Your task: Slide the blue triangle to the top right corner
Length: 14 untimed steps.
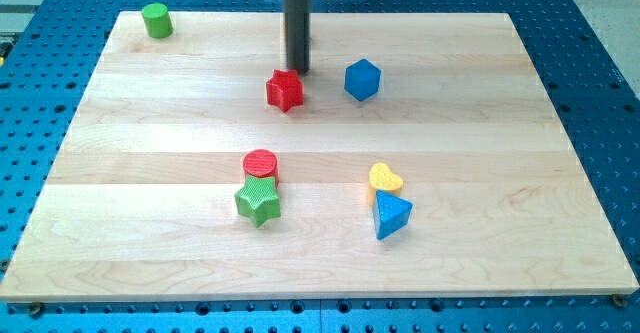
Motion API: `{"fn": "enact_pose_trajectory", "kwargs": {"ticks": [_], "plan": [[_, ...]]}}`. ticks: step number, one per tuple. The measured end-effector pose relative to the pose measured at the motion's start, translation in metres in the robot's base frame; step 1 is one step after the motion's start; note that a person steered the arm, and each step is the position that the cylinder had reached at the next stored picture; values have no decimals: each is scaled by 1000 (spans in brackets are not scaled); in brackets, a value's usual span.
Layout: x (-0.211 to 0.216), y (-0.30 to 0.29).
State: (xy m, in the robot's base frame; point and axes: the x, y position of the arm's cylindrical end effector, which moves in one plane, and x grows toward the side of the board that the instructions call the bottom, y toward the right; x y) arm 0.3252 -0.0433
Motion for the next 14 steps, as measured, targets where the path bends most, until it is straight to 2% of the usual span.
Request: {"fn": "enact_pose_trajectory", "kwargs": {"ticks": [1, 2, 3, 4, 5, 6, 7, 8, 10, 11, 12, 13, 14], "plan": [[-8, -12], [7, -70], [78, -57], [93, 11], [110, 17], [158, 21], [221, 63], [224, 173], [254, 171], [286, 204], [276, 266], [222, 271], [214, 233]]}}
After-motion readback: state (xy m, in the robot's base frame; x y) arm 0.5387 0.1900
